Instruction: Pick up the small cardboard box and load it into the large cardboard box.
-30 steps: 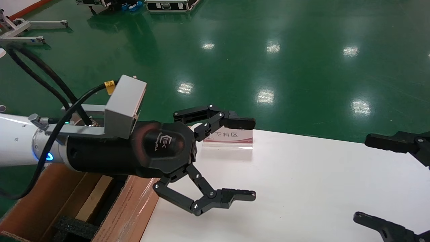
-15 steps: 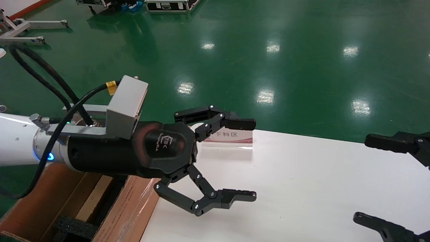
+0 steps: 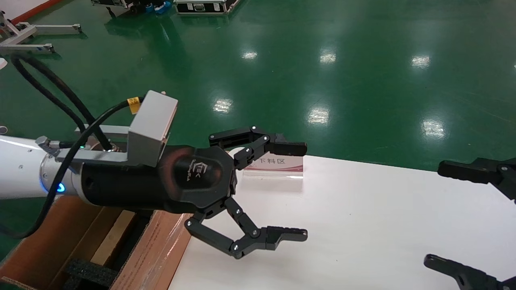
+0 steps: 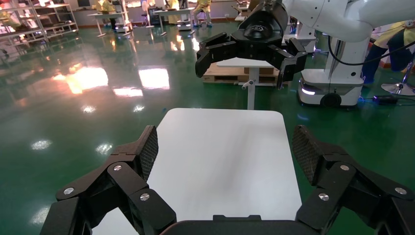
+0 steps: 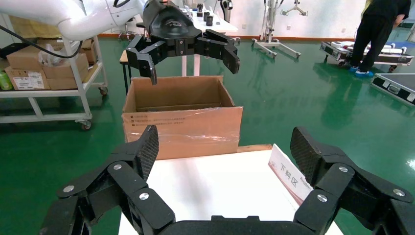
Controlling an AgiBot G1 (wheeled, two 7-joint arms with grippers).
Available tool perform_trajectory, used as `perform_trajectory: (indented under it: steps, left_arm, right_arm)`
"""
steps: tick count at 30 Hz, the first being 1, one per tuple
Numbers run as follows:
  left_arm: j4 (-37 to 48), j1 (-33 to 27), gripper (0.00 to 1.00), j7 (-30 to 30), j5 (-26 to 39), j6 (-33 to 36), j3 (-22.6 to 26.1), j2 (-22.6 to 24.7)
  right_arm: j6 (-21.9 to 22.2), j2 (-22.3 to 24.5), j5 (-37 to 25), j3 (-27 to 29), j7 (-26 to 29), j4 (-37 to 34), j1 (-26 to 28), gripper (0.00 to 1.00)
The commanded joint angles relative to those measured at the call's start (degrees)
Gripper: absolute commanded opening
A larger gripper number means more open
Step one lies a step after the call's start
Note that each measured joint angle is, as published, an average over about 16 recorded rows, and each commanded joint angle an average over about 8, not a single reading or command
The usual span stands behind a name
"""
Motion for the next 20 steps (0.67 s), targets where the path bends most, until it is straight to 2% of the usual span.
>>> perform_trajectory:
  steps: [1,20]
  left_arm:
    - [0.01,0.00,1.00,0.01,0.00,0.00,0.00,0.00]
    - [0.01,0.00,1.00,0.02,0.00,0.00,-0.01,0.00]
  right_arm:
    - [0.00,0.00,0.00,0.00,0.00,0.00,0.00,1.00]
    - [0.00,0.00,0.00,0.00,0.00,0.00,0.00,1.00]
